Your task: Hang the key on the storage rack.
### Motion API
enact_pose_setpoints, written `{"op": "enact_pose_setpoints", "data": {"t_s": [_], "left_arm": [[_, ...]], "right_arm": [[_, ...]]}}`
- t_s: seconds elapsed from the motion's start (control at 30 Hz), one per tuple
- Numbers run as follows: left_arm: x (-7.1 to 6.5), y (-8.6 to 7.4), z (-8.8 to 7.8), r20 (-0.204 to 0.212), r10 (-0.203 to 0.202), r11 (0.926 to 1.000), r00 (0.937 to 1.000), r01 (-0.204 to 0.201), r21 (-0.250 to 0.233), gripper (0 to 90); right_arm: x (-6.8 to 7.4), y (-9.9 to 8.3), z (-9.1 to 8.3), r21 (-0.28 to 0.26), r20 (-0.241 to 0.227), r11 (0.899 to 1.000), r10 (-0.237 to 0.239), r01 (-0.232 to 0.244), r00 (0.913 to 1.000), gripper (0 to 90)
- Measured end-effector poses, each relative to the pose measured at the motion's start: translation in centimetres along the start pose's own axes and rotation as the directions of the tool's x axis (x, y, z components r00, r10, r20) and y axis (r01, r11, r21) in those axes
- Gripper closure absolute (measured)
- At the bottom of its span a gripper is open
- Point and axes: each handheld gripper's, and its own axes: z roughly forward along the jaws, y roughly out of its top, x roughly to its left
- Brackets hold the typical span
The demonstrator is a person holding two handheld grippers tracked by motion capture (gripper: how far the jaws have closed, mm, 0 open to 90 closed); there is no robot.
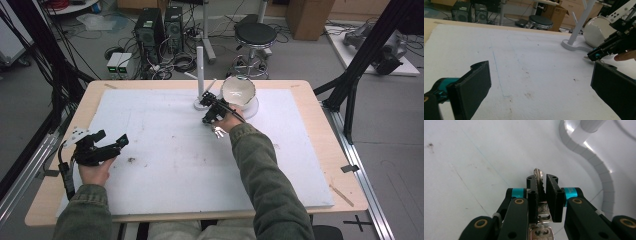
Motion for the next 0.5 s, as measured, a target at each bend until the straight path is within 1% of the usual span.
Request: {"op": "enact_pose_setpoints", "data": {"t_s": [0.03, 0.17, 0.23, 0.43, 0.47, 0.5], "left_arm": [[0.0, 0.0, 0.0, 0.000, -0.002, 1.0000, 1.0000, 0.002, -0.002, 3.4], [-0.1, 0.0, -0.1, -0.002, -0.005, 1.0000, 1.0000, 0.005, -0.006, 3.4], [0.0, 0.0, -0.1, -0.003, -0.004, 1.0000, 1.0000, 0.004, -0.006, 3.4], [0.0, 0.0, 0.0, -0.005, -0.004, 1.0000, 1.0000, 0.004, -0.005, 3.4], [0.0, 0.0, 0.0, -0.004, -0.004, 1.0000, 1.0000, 0.004, -0.004, 3.4], [0.0, 0.0, 0.0, -0.004, -0.004, 1.0000, 1.0000, 0.004, -0.004, 3.4]], "right_arm": [[0.0, 0.1, -0.4, -0.016, 0.000, 1.000, -0.004, 0.004, 1.0000, 80.4], [0.3, 0.1, -1.0, -0.020, 0.003, 1.000, -0.004, 0.004, 1.0000, 80.4], [0.3, 0.0, -1.3, -0.024, 0.001, 1.000, -0.013, 0.013, 0.9999, 80.4], [0.5, 0.0, -2.2, -0.042, 0.002, 0.999, -0.008, 0.009, 1.0000, 80.4], [0.5, 0.0, -2.4, -0.051, 0.011, 0.999, -0.013, 0.014, 0.9998, 80.5], [0.5, -0.2, -2.9, -0.067, 0.010, 0.998, -0.005, 0.005, 0.9999, 80.4]]}}
